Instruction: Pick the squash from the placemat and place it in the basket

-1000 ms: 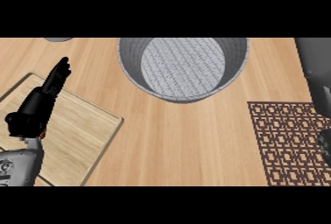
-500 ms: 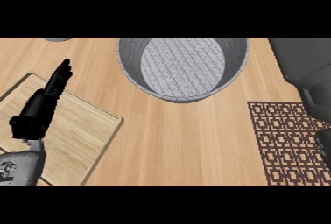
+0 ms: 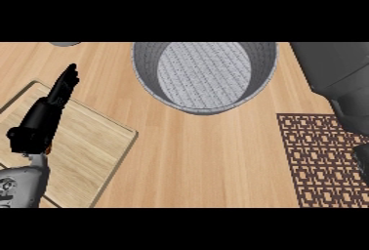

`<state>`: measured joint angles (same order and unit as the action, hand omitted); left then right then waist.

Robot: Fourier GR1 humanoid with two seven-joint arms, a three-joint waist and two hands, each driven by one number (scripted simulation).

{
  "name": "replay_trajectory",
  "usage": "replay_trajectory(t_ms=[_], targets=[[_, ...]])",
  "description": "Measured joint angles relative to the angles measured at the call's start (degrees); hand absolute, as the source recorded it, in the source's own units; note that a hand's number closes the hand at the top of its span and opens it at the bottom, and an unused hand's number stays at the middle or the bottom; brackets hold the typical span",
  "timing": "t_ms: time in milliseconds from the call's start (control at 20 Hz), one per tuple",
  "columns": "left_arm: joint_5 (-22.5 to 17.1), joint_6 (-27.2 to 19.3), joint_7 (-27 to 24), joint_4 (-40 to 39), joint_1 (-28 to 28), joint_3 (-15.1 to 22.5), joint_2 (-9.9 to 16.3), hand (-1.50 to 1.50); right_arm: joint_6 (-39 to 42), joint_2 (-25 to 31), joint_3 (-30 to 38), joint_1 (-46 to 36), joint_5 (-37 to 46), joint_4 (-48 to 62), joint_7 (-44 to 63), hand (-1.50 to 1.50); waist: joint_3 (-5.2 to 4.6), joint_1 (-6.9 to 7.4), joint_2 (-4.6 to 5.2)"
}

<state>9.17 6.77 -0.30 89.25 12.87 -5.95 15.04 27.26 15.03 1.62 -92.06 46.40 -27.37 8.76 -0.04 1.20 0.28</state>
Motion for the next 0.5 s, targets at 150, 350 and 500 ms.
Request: replay_trajectory(t_ms=[150, 350, 500], targets=[[-0.25, 0.48, 0.27, -0.11, 0.15, -0.35, 0.30, 0.00, 1.14, -0.36, 1.40, 0.14, -1.40, 0.20, -0.47, -1.50, 0.00, -0.14, -0.03], [-0.21, 0.45, 0.65, -0.27, 0.70, -0.55, 0.25, 0.00, -0.96, -0.78, 4.93, 0.15, -4.20, -0.12, -0.67, -1.50, 0.02, -0.09, 0.01], [-0.36, 0.68, 0.43, 0.00, 0.33, -0.58, 0.24, 0.00, -5.16, -0.79, 10.11, 0.40, -8.08, -0.34, 0.58, -1.50, 0.02, 0.02, 0.01]])
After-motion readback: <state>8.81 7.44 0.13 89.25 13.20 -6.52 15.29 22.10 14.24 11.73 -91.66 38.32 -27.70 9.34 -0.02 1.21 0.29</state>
